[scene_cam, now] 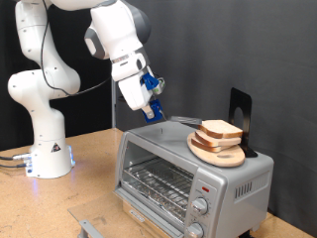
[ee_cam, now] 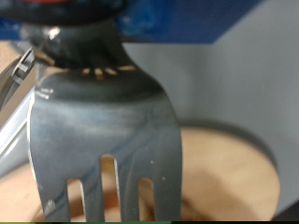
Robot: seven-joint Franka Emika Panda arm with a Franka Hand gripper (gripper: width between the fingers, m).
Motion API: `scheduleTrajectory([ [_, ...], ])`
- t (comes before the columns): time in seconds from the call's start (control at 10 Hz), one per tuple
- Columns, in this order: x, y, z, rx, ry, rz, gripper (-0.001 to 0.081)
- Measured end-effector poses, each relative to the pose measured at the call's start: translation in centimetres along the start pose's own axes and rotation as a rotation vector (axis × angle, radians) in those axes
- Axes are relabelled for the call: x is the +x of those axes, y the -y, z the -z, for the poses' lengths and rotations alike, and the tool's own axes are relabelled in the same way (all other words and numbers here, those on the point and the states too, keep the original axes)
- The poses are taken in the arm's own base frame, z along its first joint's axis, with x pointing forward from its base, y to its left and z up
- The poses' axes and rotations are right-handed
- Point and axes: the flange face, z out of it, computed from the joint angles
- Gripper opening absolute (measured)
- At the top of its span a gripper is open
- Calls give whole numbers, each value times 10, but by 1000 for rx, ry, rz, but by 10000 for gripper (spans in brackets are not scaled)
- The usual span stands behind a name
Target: Make a piece of toast with the oven
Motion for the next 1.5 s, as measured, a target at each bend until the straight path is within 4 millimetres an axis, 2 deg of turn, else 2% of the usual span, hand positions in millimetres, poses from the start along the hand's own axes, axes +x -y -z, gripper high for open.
scheduleTrajectory([
  [0.2,-3,3,8,18,-16,-6,425],
  [0.5,-17,2,11,17,63,5,425],
  [0.9,-22,-5,9,-19,115,-21,425],
  [1.5,-20,-2,-3,-55,112,-49,425],
])
